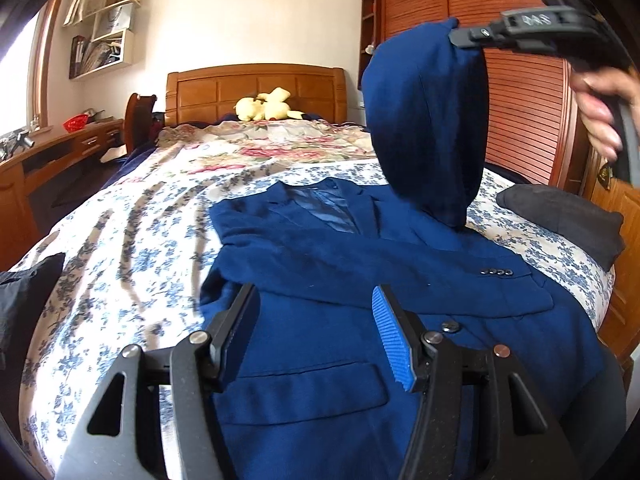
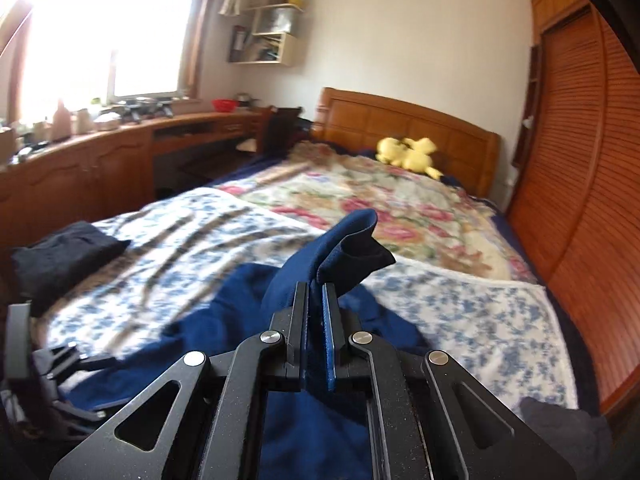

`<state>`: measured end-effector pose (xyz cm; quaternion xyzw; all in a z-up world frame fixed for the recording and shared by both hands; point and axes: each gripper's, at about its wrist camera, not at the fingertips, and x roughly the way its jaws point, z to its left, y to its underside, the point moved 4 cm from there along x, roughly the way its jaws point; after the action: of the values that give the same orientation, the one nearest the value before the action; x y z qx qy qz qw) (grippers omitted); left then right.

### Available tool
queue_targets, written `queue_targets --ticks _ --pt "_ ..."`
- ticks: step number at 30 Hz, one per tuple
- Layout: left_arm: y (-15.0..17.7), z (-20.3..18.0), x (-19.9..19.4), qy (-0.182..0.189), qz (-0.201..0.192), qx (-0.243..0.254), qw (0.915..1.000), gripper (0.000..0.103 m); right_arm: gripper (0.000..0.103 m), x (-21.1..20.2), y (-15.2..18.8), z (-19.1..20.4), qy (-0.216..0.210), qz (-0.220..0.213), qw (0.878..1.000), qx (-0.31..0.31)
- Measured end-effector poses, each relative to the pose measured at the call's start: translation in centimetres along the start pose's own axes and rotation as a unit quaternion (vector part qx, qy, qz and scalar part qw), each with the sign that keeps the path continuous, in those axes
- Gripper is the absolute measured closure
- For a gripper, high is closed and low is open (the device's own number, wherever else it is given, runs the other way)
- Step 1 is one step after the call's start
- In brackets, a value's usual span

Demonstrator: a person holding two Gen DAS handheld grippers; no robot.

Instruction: Fold large clothes

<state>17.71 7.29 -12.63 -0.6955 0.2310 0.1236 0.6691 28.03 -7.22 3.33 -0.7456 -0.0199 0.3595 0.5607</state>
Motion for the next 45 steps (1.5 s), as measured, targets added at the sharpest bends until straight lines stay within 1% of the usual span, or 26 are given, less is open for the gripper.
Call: queue_targets --ticks 3,6,8,11,14,16,19,22,23,24,25,26,29,32,34,37,40,45 --pt "0.2 1.0 -0.1 -0.004 0.003 -0.007 1.0 0.045 0.1 0.7 2.1 2.9 -0.028 0.017 0.999 -0.001" --pt "0.4 1.9 -0.3 -0.011 0.004 -0.011 0.9999 0.045 0.1 1.3 4.4 4.8 -0.05 0.038 0.998 0.002" --pt "0.5 2.2 -0.4 -0.014 0.005 -0.014 0.9998 0.045 0.099 1.8 6.6 6.2 -0.065 0.055 0.996 0.007" --pt "0.4 2.7 -0.5 -0.017 0.005 -0.019 0.9997 0.045 0.099 2.8 9.9 7.9 -0.079 0.087 0.993 0.007" --pt "0.4 2.9 -0.5 -0.02 0.005 -0.02 0.9996 0.045 0.099 3.6 13.1 8.9 -0.088 0.123 0.988 0.014" --pt "0.5 2.9 -0.4 -0.021 0.006 -0.021 0.9995 0.045 0.098 3.6 14.7 9.5 -0.095 0.137 0.986 0.016" --pt "0.5 2.9 -0.3 -0.022 0.008 -0.02 0.9995 0.045 0.096 2.8 16.3 10.3 -0.111 0.144 0.983 0.024" --pt "0.6 2.6 0.0 -0.021 0.011 -0.017 0.9996 0.045 0.096 1.7 17.0 10.8 -0.128 0.146 0.98 0.032" --pt "0.5 2.6 0.1 -0.021 0.012 -0.016 0.9996 0.045 0.094 1.2 17.1 11.0 -0.132 0.146 0.98 0.032" --pt "0.5 2.5 0.1 -0.021 0.013 -0.015 0.9996 0.045 0.092 0.7 17.2 11.1 -0.13 0.143 0.981 0.028" --pt "0.5 2.4 0.2 -0.02 0.013 -0.014 0.9996 0.045 0.087 0.3 17.3 11.1 -0.125 0.139 0.982 0.022" --pt "0.5 2.2 0.3 -0.018 0.014 -0.014 0.9996 0.045 0.084 0.0 17.4 10.9 -0.123 0.138 0.983 0.018" --pt "0.4 1.6 0.2 -0.012 0.015 -0.013 0.9997 0.045 0.082 -0.5 18.0 10.2 -0.112 0.14 0.984 0.009" --pt "0.4 1.0 -0.5 -0.005 0.01 -0.012 0.9999 0.045 0.081 -0.7 18.8 9.4 -0.111 0.143 0.983 0.013" --pt "0.5 0.8 -0.9 -0.003 0.008 -0.011 0.9999 0.045 0.08 -0.8 19.5 8.9 -0.104 0.146 0.984 0.012" --pt "1.2 0.6 -1.2 -0.001 0.015 -0.012 0.9998 0.045 0.079 -0.7 20.6 7.8 -0.094 0.152 0.984 0.016" --pt "2.6 0.7 -0.8 0.0 0.033 -0.018 0.9993 0.045 0.079 -0.4 21.5 6.8 -0.092 0.157 0.983 0.031" --pt "4.6 0.6 0.4 0.007 0.074 -0.02 0.997 0.045 0.078 -0.4 22.8 4.9 -0.07 0.16 0.984 0.038"
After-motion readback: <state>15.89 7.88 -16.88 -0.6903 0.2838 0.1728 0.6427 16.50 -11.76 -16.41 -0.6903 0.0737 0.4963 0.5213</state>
